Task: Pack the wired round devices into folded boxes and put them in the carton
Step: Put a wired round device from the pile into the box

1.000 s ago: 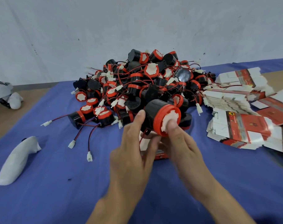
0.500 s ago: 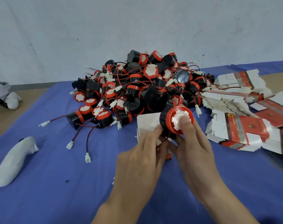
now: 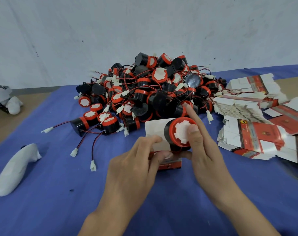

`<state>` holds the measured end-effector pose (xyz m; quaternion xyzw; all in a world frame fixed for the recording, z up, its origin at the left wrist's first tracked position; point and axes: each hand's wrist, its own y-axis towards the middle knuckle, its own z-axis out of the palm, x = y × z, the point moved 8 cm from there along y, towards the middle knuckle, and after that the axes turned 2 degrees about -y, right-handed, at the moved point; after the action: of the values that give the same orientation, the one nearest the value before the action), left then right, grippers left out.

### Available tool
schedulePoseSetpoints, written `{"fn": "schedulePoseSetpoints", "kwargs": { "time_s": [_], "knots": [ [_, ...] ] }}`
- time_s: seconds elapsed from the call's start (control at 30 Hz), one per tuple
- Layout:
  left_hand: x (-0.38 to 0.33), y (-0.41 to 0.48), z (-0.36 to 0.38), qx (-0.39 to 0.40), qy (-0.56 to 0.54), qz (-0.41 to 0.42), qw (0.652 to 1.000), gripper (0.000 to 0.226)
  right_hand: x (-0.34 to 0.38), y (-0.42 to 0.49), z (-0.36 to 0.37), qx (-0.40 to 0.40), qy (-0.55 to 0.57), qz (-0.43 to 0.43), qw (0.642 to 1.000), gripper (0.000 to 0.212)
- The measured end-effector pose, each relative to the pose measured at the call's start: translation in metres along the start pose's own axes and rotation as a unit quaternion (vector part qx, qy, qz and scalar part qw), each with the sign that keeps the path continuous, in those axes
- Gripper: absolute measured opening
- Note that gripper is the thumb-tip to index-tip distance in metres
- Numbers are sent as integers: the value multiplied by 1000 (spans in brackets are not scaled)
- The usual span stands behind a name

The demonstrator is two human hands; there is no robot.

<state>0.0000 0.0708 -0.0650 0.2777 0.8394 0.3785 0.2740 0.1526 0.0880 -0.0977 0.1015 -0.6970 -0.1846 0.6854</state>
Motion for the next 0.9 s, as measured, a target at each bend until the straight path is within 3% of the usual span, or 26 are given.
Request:
{"fn": "schedulePoseSetpoints", "kwargs": {
  "time_s": [0.2,0.33,0.47,0.57,0.8,0.9],
  "knots": [
    [9,-4,8,87,-3,8,996,54,0,-1,11,164,-57,21,985,46],
    [8,-11,16,147,-25,4,989,61,-4,-2,6,209,-79,59,973,46],
    [7,-13,19,161,-120,-39,979,56,-9,2,0,169,-44,119,978,43],
    [7,-14,17,144,-141,-74,977,48,-8,1,2,99,-14,110,989,28],
    [7,-19,23,123,-189,-139,964,49,2,-4,3,8,17,54,998,36],
    [4,-17,21,129,-196,-124,964,43,4,-1,-1,4,4,70,998,56]
  ]
}}
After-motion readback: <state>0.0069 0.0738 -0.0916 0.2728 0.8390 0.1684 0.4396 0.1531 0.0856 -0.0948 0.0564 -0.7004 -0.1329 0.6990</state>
